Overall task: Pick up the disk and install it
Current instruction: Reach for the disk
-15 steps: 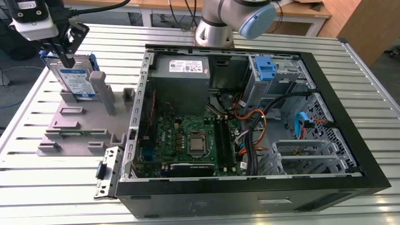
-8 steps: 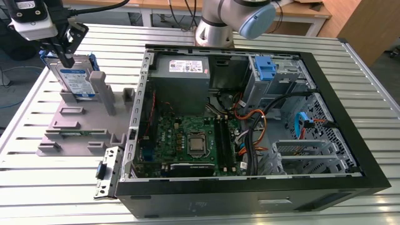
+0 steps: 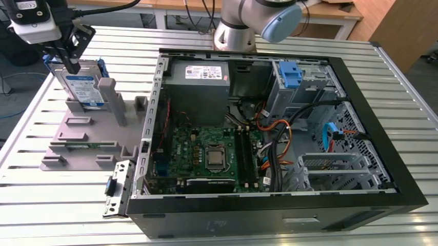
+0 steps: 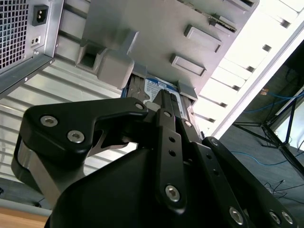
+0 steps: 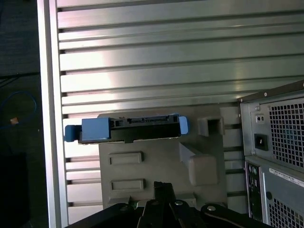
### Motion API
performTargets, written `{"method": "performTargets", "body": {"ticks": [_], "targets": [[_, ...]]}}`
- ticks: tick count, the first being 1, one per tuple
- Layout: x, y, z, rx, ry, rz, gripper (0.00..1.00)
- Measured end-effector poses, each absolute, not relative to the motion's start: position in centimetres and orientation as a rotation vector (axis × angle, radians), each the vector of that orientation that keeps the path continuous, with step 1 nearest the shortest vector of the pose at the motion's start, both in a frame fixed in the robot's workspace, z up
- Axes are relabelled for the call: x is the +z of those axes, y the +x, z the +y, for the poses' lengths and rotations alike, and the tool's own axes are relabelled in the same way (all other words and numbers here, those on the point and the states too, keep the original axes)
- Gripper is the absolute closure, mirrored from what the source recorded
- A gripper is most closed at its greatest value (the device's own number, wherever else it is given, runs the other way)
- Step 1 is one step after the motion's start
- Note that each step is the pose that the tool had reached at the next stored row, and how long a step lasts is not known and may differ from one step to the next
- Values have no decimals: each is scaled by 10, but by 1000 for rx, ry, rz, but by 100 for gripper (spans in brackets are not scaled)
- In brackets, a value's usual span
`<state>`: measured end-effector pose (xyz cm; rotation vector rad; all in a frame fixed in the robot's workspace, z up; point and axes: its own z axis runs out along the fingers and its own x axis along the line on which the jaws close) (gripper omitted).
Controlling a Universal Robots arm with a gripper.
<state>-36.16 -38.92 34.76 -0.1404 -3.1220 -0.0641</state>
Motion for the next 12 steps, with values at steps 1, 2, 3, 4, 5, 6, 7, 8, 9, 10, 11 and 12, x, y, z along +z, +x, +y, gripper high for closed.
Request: {"method": "performTargets", "body": {"ticks": [1,2,3,4,5,6,7,8,9,10,11,12], "targets": [[348,-362,-389,-64,-140,-3122,89],[348,-362,-389,-64,-140,-3122,89],[347,-362,-389,-64,-141,-3122,89],[347,-362,-389,-64,-141,-3122,89],[347,-363,-388,-64,-141,-3122,89],[347,-363,-388,-64,-141,-3122,89],[347,-364,-387,-64,-140,-3122,89],[347,-364,-385,-64,-140,-3122,89],[346,-365,-383,-64,-141,-3122,89],[346,-365,-381,-64,-141,-3122,89],[346,-366,-380,-64,-141,-3122,89],[346,-366,-378,-64,-141,-3122,89]]}}
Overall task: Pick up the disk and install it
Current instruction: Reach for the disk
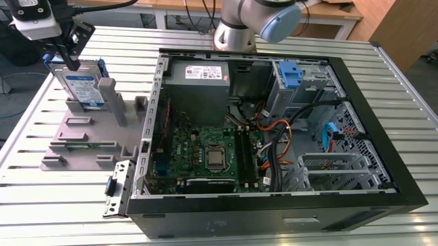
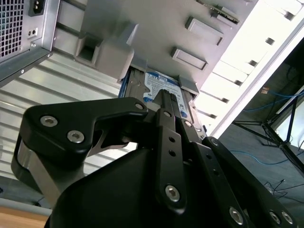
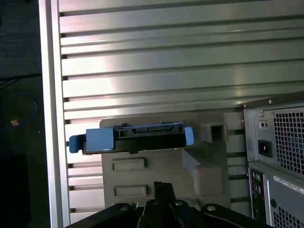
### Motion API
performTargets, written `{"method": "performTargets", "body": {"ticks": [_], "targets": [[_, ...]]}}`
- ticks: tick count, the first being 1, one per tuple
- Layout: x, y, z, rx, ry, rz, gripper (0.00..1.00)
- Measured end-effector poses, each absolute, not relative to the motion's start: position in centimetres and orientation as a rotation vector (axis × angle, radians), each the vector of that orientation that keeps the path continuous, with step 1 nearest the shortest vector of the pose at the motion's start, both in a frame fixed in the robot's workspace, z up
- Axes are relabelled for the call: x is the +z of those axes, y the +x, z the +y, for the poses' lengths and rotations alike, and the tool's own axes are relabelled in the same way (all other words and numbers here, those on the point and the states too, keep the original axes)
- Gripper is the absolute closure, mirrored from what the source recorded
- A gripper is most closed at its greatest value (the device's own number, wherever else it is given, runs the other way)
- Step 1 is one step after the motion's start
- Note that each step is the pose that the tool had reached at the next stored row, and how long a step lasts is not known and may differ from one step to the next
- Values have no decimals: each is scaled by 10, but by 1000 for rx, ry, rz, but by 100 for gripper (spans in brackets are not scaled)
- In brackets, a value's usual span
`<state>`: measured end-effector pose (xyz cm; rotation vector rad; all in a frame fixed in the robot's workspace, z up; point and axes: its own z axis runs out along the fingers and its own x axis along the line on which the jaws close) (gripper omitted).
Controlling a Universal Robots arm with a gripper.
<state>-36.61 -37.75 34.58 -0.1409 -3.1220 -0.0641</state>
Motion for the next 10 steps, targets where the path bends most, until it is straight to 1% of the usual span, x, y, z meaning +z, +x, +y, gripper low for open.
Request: {"method": "performTargets", "body": {"ticks": [10], "targets": [[344,-378,-362,-64,-141,-3122,89]]}}
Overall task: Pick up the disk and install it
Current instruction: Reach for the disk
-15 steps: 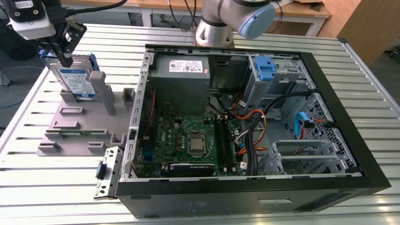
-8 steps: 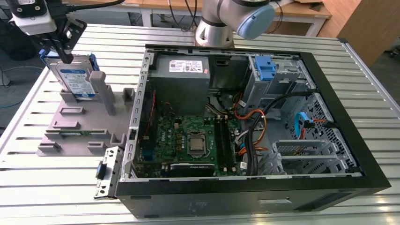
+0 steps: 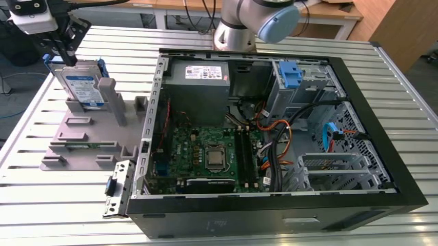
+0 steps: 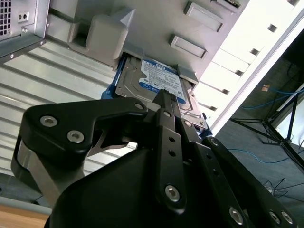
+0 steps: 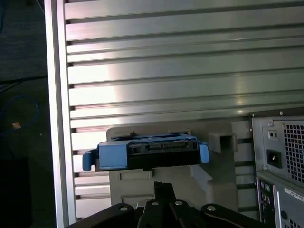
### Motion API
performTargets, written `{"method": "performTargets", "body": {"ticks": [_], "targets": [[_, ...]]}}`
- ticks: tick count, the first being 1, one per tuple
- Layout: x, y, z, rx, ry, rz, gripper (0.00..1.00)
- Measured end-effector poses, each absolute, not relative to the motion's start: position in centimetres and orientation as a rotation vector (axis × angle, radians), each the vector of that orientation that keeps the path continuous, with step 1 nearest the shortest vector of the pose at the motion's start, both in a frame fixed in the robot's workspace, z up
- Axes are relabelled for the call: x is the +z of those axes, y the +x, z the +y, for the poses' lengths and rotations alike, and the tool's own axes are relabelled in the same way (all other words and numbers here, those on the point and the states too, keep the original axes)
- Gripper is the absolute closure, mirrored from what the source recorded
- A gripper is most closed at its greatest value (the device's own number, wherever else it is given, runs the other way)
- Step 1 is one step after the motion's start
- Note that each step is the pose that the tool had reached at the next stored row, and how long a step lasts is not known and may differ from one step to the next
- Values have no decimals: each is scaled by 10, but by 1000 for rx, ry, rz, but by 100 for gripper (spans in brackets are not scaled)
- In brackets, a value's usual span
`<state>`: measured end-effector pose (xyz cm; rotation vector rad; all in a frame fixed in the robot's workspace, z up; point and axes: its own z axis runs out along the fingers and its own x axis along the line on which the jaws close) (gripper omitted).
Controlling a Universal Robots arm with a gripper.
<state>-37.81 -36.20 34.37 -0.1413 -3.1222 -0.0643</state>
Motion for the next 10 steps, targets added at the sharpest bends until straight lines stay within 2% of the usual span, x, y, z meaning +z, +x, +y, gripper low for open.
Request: {"method": "performTargets", "body": {"ticks": [10], "targets": [[340,-380,-354,-72,-109,-3123,89]]}}
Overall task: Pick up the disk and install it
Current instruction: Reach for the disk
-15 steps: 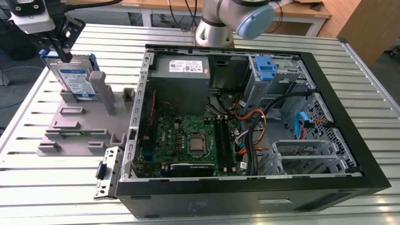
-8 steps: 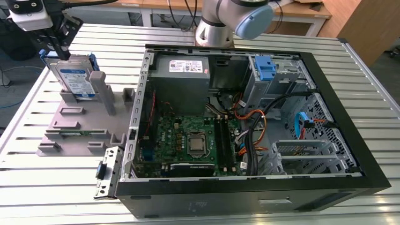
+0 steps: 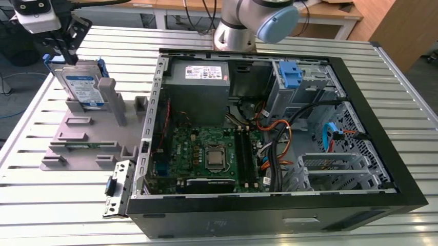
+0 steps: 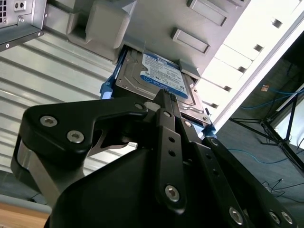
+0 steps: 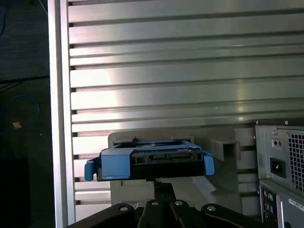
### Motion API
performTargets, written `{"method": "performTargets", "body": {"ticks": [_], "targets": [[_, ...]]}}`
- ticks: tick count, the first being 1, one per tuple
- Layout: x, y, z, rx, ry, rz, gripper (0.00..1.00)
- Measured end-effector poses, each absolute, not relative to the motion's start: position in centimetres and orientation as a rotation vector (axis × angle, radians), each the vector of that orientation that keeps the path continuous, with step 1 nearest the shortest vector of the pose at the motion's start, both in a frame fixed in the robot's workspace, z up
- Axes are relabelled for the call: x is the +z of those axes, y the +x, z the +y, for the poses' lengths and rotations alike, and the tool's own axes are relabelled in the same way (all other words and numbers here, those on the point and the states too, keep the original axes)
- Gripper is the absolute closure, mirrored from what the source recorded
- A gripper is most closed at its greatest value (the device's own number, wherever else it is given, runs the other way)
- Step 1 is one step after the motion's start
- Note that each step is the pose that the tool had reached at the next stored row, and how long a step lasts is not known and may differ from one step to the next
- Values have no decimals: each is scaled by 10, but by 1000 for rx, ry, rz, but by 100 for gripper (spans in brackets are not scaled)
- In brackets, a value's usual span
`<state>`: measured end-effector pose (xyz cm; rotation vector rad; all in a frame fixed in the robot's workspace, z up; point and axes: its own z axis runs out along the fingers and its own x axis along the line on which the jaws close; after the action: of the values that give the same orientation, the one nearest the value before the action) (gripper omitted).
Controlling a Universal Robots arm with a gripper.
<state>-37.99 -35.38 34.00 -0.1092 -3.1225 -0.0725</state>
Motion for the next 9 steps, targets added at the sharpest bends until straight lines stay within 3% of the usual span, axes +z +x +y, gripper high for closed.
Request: {"method": "performTargets", "body": {"ticks": [9], "targets": [[337,-385,-342,-75,-97,-3123,89]]}}
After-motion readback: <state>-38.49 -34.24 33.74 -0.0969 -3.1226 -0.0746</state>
